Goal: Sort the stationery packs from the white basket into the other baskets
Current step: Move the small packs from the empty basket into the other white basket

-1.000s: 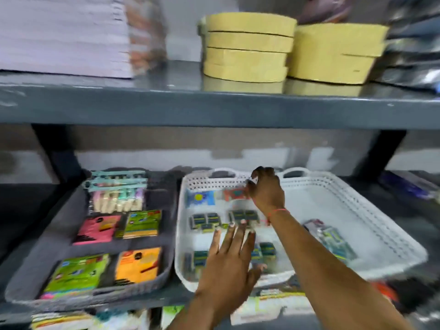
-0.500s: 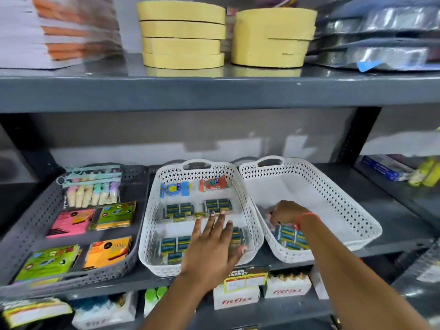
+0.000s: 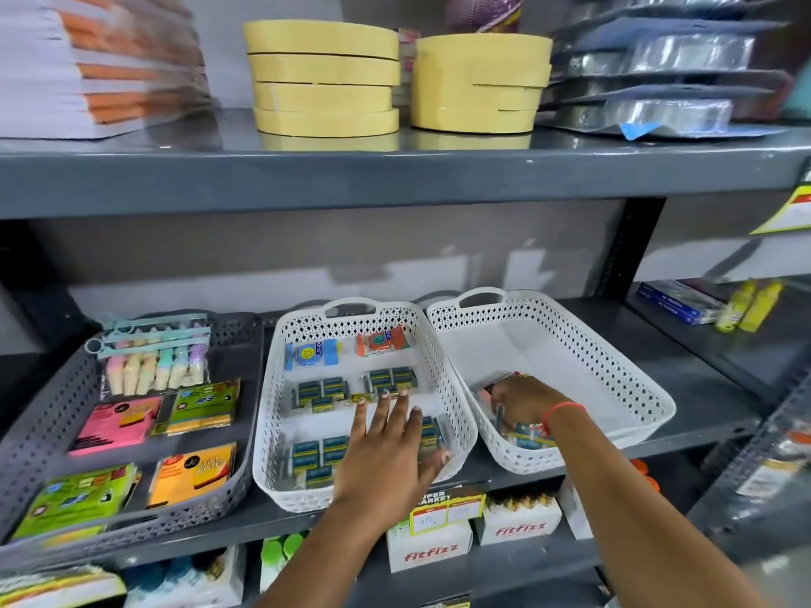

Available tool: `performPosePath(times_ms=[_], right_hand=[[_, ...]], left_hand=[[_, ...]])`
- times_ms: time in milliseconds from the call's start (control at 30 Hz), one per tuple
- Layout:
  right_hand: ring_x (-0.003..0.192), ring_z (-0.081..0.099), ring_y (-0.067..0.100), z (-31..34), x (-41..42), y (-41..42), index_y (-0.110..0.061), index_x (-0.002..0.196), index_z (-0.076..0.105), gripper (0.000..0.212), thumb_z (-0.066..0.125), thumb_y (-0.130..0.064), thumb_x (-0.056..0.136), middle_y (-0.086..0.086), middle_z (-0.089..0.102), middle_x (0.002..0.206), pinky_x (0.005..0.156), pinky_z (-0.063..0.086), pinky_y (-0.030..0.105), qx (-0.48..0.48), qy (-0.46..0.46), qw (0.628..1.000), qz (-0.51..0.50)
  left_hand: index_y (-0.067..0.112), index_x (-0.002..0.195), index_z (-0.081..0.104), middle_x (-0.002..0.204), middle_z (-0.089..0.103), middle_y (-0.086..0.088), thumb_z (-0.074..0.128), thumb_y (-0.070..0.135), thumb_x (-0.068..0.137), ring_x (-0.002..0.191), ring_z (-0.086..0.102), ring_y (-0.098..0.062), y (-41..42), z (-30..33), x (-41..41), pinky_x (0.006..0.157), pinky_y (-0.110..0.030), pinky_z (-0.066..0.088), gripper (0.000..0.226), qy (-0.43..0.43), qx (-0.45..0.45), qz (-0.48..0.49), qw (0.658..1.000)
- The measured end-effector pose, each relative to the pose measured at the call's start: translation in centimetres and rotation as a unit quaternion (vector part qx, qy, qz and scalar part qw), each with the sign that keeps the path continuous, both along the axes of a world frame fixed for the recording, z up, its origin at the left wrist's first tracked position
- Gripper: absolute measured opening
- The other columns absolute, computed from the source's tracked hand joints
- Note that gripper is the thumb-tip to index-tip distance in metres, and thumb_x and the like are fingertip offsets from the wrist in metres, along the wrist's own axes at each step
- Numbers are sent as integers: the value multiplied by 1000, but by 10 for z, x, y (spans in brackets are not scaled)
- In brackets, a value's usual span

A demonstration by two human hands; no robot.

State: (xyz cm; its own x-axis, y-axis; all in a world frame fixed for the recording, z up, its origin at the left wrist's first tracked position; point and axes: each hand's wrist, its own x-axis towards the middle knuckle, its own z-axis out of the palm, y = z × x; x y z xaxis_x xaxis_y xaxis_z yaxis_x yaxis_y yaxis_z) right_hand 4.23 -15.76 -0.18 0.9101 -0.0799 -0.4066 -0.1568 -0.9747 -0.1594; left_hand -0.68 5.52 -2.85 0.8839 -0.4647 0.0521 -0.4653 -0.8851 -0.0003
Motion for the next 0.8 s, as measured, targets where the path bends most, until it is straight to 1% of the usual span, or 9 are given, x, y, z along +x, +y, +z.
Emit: performPosePath(times_ms=[67, 133, 200, 233, 300, 367, 533, 600, 800], right_hand=[[86, 52, 19, 5, 2, -3, -19, 64, 59, 28, 62, 7, 73, 0, 61, 87, 55, 37, 16, 34, 4, 999, -4], [75, 54, 16, 13, 9, -6, -25, 54, 52, 40, 56, 11, 73, 2, 66, 95, 56, 41, 22, 51, -1, 999, 0], [78, 61, 12, 18, 20, -4, -23, 66, 64, 41, 47, 13, 74, 1, 69, 106, 67, 51, 26, 62, -25, 998, 16], [92, 65, 16, 19, 25, -2, -21, 84, 71, 45, 43, 13, 75, 2, 68, 115, 81, 53, 29, 58, -50, 997, 20], [119, 56, 22, 18, 31, 2, -17, 122, 60, 54, 39, 11, 81, 6, 60, 133, 103, 44, 30, 44, -96, 994, 12], [129, 47, 24, 12, 30, 1, -19, 137, 44, 59, 44, 5, 83, 6, 50, 143, 110, 38, 34, 47, -114, 992, -16], [118, 53, 30, -18, 17, -11, -20, 138, 40, 76, 75, -14, 71, 11, 50, 137, 96, 51, 42, 40, -41, 998, -27], [127, 42, 31, -30, 14, -16, -18, 140, 36, 82, 77, -19, 69, 10, 42, 141, 102, 45, 45, 0, -58, 998, -21], [133, 30, 26, -38, 20, -19, -18, 123, 44, 58, 71, -25, 73, 5, 51, 130, 104, 39, 45, 20, -109, 992, -61]], left_hand=[[16, 149, 13, 160, 0, -6, -5, 66, 82, 146, -6, -23, 1, -1, -1, 115, -44, -11, 85, 0, 0, -5, 1000], [15, 148, 14, 160, 1, -6, -13, 68, 75, 146, -5, -25, 1, -1, 0, 115, -45, -10, 95, -6, 1, -14, 1000], [14, 148, 16, 160, 2, -7, -23, 69, 68, 146, -3, -26, 2, -2, 1, 116, -46, -8, 104, -11, 0, -20, 1000], [14, 148, 16, 160, 2, -7, -25, 67, 65, 147, -2, -26, 2, -3, 2, 116, -46, -8, 106, -9, -4, -20, 1000], [14, 148, 17, 160, 3, -6, -23, 65, 64, 147, -2, -26, 2, -3, 2, 116, -45, -8, 105, -7, -18, -20, 1000], [14, 148, 16, 160, 3, -6, -23, 64, 64, 147, -2, -25, 2, -3, 2, 116, -45, -8, 105, -6, -23, -21, 999], [14, 148, 16, 160, 4, -7, -21, 69, 69, 147, -1, -25, 3, -4, 3, 116, -46, -6, 103, -13, -14, -25, 999], [13, 148, 16, 160, 5, -8, -15, 67, 74, 147, -1, -26, 3, -5, 3, 116, -46, -6, 97, -20, -11, -26, 999], [14, 148, 14, 160, 0, -6, -19, 64, 67, 146, -6, -24, 4, -2, 0, 113, -42, -15, 102, -29, -34, -36, 998]])
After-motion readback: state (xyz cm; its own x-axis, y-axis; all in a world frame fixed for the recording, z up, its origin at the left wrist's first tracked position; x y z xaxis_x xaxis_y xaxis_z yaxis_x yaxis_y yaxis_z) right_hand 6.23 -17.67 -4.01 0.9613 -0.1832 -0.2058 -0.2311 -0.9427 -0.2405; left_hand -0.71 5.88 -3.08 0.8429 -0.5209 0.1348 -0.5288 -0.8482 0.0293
